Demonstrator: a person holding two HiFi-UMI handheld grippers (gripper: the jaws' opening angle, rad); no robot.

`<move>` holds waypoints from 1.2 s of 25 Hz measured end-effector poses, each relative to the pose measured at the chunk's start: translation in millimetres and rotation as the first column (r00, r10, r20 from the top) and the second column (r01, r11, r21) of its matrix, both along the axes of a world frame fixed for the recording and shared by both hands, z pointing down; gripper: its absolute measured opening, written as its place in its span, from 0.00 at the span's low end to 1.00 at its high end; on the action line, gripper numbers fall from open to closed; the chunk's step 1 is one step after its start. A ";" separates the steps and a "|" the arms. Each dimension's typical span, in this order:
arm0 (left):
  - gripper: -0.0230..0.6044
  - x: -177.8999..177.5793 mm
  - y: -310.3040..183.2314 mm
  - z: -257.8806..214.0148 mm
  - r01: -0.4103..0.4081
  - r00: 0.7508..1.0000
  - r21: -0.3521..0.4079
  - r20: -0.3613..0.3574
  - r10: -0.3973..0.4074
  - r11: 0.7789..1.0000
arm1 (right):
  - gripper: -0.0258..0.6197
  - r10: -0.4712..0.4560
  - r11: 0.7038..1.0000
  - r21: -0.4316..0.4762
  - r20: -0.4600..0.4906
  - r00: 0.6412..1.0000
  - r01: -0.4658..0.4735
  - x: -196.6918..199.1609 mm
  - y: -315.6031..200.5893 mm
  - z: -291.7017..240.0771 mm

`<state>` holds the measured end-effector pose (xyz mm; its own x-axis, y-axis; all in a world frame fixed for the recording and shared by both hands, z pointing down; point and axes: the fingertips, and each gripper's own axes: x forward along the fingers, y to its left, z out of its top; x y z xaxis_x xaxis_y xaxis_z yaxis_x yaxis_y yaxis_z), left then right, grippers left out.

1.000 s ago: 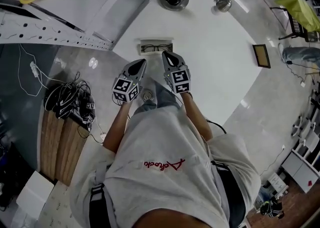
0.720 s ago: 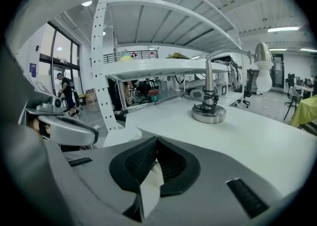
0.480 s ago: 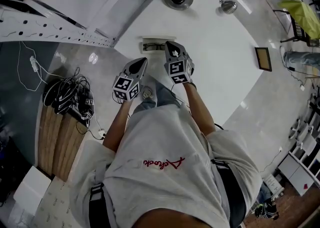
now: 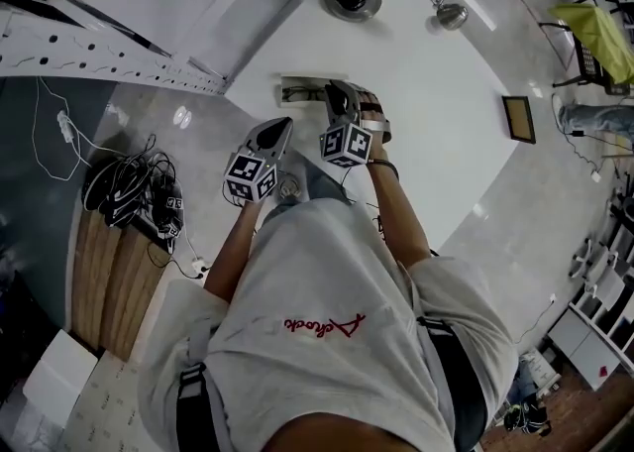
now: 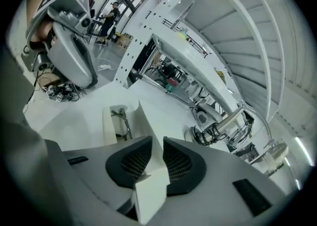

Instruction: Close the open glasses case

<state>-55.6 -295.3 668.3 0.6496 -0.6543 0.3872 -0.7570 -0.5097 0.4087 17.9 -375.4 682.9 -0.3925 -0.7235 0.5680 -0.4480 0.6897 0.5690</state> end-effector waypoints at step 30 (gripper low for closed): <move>0.08 -0.2 4.9 3.0 -0.010 1.000 -0.006 -0.007 0.010 1.000 | 0.18 0.020 0.997 -0.075 -0.013 1.000 -0.021 4.0 8.5 14.4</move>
